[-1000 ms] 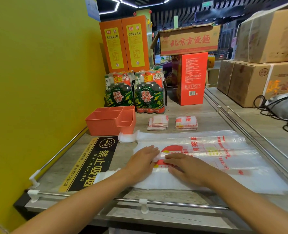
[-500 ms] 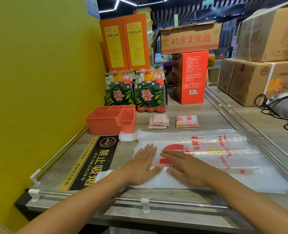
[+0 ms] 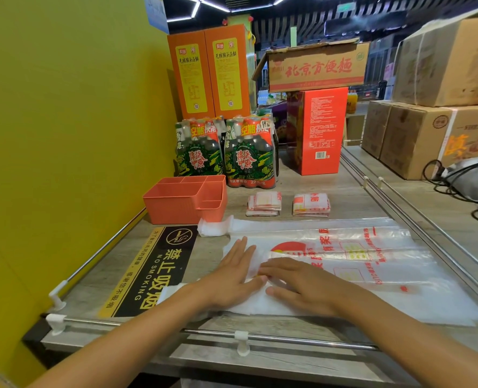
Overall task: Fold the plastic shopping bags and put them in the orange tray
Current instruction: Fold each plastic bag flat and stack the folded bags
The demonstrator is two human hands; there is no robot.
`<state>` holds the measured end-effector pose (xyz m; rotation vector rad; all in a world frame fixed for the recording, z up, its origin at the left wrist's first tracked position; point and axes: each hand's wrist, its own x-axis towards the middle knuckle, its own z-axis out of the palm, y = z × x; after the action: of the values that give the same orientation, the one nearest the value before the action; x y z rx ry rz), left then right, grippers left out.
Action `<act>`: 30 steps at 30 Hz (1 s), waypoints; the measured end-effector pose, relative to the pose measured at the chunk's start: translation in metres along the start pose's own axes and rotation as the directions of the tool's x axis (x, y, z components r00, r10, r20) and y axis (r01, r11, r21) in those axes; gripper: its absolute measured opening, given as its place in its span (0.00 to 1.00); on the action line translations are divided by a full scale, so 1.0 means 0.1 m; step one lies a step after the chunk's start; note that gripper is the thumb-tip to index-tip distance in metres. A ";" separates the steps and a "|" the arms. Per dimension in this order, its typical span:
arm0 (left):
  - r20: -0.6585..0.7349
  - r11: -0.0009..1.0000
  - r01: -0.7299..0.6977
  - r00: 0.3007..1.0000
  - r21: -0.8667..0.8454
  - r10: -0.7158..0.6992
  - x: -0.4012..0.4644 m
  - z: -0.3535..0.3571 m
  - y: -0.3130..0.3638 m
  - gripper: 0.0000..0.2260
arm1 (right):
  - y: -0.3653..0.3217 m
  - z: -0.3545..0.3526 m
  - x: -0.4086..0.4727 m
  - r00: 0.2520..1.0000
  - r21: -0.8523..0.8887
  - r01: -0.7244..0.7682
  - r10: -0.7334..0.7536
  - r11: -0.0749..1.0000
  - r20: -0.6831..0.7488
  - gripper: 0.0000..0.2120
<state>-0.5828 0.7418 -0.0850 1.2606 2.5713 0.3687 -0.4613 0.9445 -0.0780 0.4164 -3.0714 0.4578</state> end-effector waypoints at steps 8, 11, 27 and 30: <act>-0.151 0.998 -0.044 0.987 0.055 0.052 0.08 0.05 -0.01 0.26 | -0.04 -0.07 0.00 0.997 -0.036 -0.071 0.069 0.997 -0.032 0.24; -0.161 0.990 -0.042 0.985 0.132 0.063 0.11 0.06 -0.04 0.24 | -0.07 -0.09 -0.01 0.994 -0.032 -0.074 0.071 0.997 -0.080 0.24; -0.160 0.973 0.138 0.973 -0.187 -0.169 -0.07 -0.09 0.15 0.35 | -0.01 -0.04 -0.02 0.991 0.015 -0.090 0.088 0.996 0.096 0.31; -0.239 0.889 0.115 0.941 -0.443 -0.241 -0.06 -0.15 0.23 0.31 | -0.01 -0.05 -0.04 0.990 0.033 -0.094 0.090 0.995 0.111 0.32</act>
<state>-0.5669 0.7491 -0.0628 0.8534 2.6029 1.0776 -0.4571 0.9463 -0.0731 0.3118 -3.2037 0.5129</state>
